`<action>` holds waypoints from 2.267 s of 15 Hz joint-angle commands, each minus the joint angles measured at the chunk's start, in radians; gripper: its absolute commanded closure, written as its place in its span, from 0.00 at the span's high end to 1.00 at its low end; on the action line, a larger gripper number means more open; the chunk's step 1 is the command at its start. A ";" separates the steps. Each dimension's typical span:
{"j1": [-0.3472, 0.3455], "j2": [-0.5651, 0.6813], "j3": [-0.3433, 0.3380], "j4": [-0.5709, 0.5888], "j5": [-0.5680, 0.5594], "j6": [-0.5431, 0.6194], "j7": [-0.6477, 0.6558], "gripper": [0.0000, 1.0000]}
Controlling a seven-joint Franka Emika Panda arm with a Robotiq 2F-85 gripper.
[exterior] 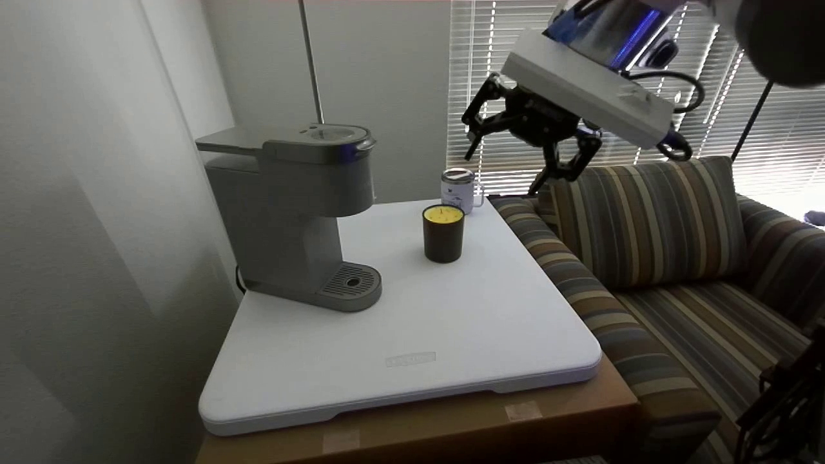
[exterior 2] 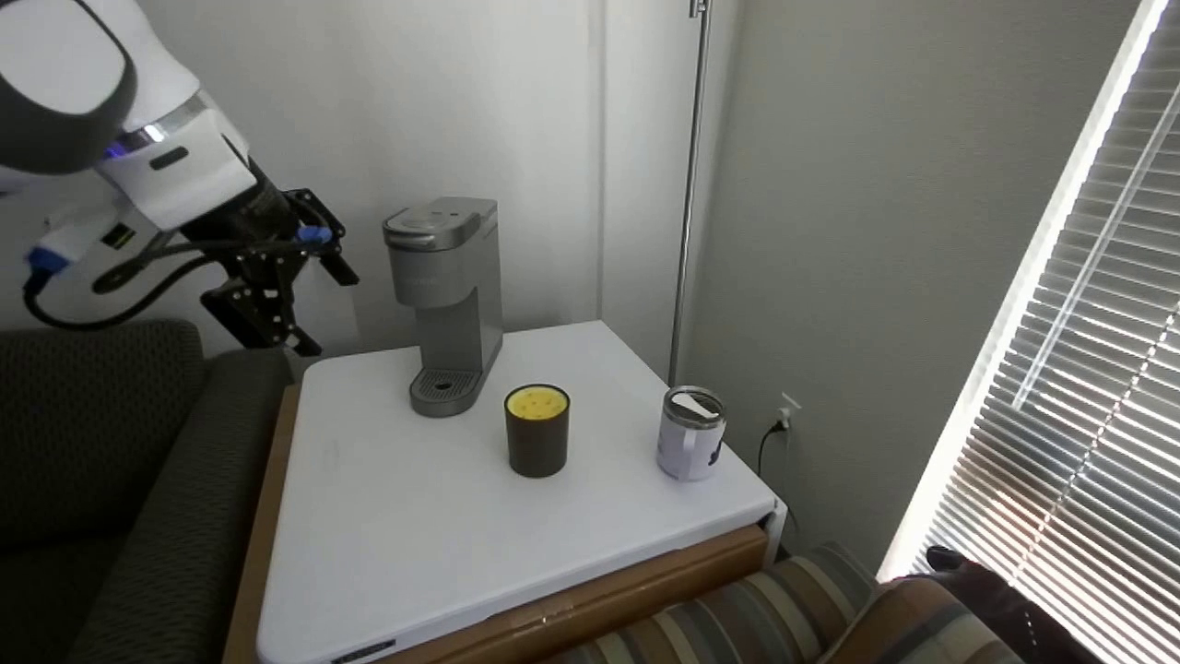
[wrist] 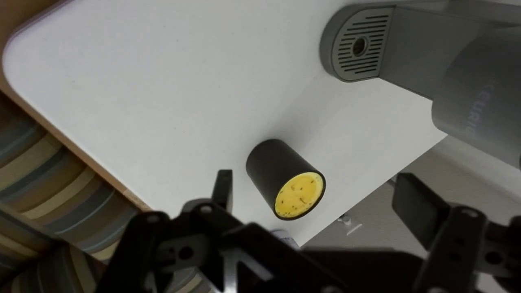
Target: Open the coffee machine chamber
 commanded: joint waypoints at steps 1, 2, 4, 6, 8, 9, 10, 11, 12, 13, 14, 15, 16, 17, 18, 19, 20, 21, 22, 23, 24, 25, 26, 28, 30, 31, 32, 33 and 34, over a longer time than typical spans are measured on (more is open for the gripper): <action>-0.025 0.143 -0.001 0.060 0.060 0.154 -0.007 1.00; -0.035 0.174 0.017 0.075 0.073 0.182 -0.025 1.00; -0.054 0.219 0.049 0.105 0.054 0.219 -0.046 0.77; -0.079 0.246 0.094 0.134 0.029 0.213 -0.069 0.66; -0.095 0.256 0.122 0.158 0.006 0.195 -0.102 0.53; -0.097 0.255 0.127 0.167 0.000 0.188 -0.114 0.45; -0.105 0.255 0.137 0.175 -0.005 0.182 -0.124 0.38; -0.105 0.253 0.136 0.181 -0.010 0.179 -0.136 0.31; -0.107 0.250 0.136 0.186 -0.012 0.177 -0.148 0.24; -0.103 0.248 0.130 0.192 -0.013 0.177 -0.157 0.16; -0.097 0.245 0.120 0.197 -0.013 0.178 -0.165 0.08; -0.081 0.240 0.100 0.204 -0.011 0.176 -0.168 0.03; -0.068 0.239 0.082 0.212 -0.009 0.175 -0.170 0.00; -0.056 0.240 0.066 0.221 -0.008 0.174 -0.172 0.00; -0.053 0.249 0.060 0.233 -0.007 0.175 -0.177 0.00; 0.003 0.245 0.028 0.220 0.194 0.186 -0.350 0.00; 0.016 0.248 0.016 0.229 0.239 0.181 -0.389 0.00; 0.032 0.255 0.007 0.240 0.311 0.177 -0.462 0.00; 0.049 0.261 -0.001 0.251 0.373 0.173 -0.523 0.00; 0.065 0.265 -0.006 0.262 0.429 0.169 -0.577 0.00; 0.079 0.271 -0.009 0.274 0.476 0.167 -0.624 0.00; 0.091 0.281 -0.009 0.287 0.520 0.168 -0.668 0.00; 0.104 0.288 -0.011 0.301 0.559 0.163 -0.707 0.00; 0.125 0.308 -0.011 0.331 0.625 0.155 -0.778 0.00; 0.142 0.330 -0.011 0.361 0.678 0.149 -0.835 0.00; 0.149 0.340 -0.012 0.373 0.700 0.149 -0.859 0.00; 0.156 0.349 -0.013 0.386 0.722 0.149 -0.882 0.00; 0.161 0.358 -0.014 0.397 0.741 0.149 -0.900 0.00; 0.166 0.365 -0.014 0.408 0.758 0.149 -0.917 0.00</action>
